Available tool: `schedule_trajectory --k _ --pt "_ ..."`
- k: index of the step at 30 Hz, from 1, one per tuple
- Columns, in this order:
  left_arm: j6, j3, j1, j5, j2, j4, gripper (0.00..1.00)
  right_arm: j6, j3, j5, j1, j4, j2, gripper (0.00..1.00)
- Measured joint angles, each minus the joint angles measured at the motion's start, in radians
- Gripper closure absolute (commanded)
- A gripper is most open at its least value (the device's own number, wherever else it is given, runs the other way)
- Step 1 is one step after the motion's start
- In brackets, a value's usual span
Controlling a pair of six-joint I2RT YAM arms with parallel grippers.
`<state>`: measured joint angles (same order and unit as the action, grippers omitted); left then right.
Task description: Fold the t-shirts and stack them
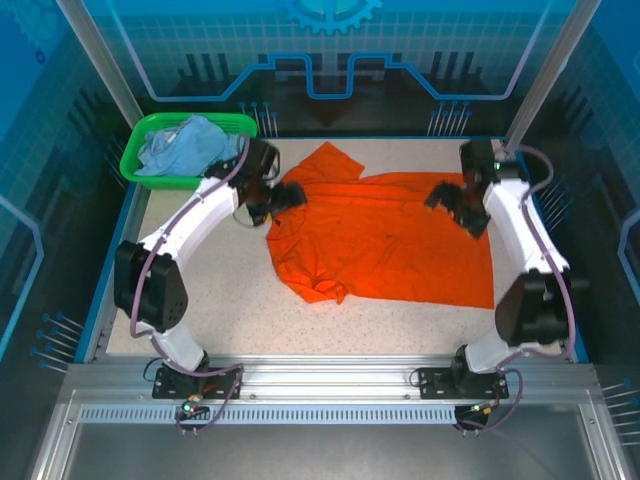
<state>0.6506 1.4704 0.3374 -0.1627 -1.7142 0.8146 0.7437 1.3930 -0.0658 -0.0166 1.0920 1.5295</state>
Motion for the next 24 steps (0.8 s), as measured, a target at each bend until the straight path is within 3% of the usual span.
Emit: schedule_trajectory --k 3,8,13,16,19,24 --pt "-0.023 -0.193 0.017 -0.098 0.006 -0.011 0.2 0.027 -0.246 -0.004 0.017 -0.009 -0.076 0.12" --pt "-0.004 -0.385 0.101 -0.204 0.071 -0.031 0.23 0.052 -0.532 0.028 0.154 -0.039 -0.207 0.19" --pt "0.078 -0.404 0.189 -0.214 0.156 -0.07 0.3 0.018 -0.565 0.059 0.204 -0.082 -0.258 0.22" --pt "0.121 -0.414 0.216 -0.222 0.156 -0.108 0.28 0.007 -0.62 0.085 0.284 -0.126 -0.297 0.23" --pt "0.134 -0.423 0.202 -0.205 0.154 -0.102 0.27 0.009 -0.681 0.103 0.341 -0.148 -0.357 0.25" --pt "0.112 -0.303 0.105 -0.148 0.071 -0.053 0.35 0.043 -0.717 0.1 0.316 -0.167 -0.422 0.28"
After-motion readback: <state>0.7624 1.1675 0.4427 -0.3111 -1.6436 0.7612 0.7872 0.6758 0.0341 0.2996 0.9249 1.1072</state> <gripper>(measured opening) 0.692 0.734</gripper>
